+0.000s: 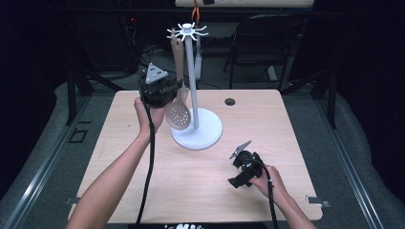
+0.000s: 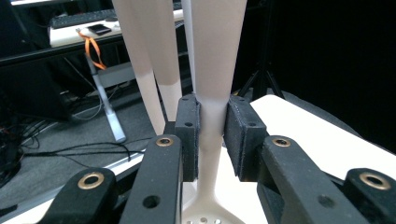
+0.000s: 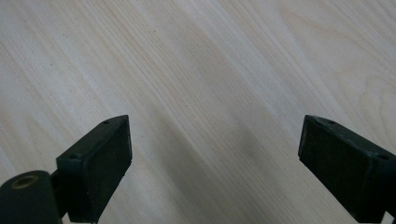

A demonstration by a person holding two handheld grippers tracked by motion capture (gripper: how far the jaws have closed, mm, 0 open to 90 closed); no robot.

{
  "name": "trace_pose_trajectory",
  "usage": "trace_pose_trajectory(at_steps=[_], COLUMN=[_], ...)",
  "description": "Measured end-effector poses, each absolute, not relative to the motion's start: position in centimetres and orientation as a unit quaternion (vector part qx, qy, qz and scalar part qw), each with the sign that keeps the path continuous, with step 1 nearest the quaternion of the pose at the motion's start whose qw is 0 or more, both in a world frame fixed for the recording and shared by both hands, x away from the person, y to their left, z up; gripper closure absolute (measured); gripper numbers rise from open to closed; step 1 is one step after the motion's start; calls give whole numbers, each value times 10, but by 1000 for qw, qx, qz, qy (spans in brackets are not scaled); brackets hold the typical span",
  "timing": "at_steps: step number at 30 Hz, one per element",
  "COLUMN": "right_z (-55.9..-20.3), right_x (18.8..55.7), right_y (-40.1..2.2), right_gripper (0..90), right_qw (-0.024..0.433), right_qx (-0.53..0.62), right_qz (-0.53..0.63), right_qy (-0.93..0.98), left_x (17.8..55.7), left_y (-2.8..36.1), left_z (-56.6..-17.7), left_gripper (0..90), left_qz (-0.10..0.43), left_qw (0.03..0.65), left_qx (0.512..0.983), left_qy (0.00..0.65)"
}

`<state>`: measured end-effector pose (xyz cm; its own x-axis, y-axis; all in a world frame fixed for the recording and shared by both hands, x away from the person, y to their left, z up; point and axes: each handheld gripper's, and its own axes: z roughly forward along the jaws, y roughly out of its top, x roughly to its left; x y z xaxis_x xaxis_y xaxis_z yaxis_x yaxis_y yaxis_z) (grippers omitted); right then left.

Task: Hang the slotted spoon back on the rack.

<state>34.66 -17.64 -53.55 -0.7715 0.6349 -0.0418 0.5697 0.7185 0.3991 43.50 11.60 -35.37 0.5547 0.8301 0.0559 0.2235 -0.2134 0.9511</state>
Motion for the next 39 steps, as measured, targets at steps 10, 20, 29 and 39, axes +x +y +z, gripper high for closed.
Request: trace_pose_trajectory(at_steps=[10, 20, 29, 39], right_z=[-536, -537, -536, -536], right_x=[346, 346, 346, 346], right_y=[-176, -176, -176, -176], right_gripper=[92, 92, 92, 91], right_qw=[86, 83, 82, 84], right_qx=[326, 328, 326, 327], right_qz=[185, 190, 188, 188], right_qy=[923, 922, 923, 922], left_x=[443, 448, 445, 439], left_y=[112, 108, 104, 113], left_z=[-352, -355, -353, -359], left_gripper=[757, 756, 714, 553], left_qz=[299, 293, 295, 281], left_qw=[500, 491, 486, 488], left_qx=[720, 726, 730, 737], left_qy=[378, 382, 379, 375])
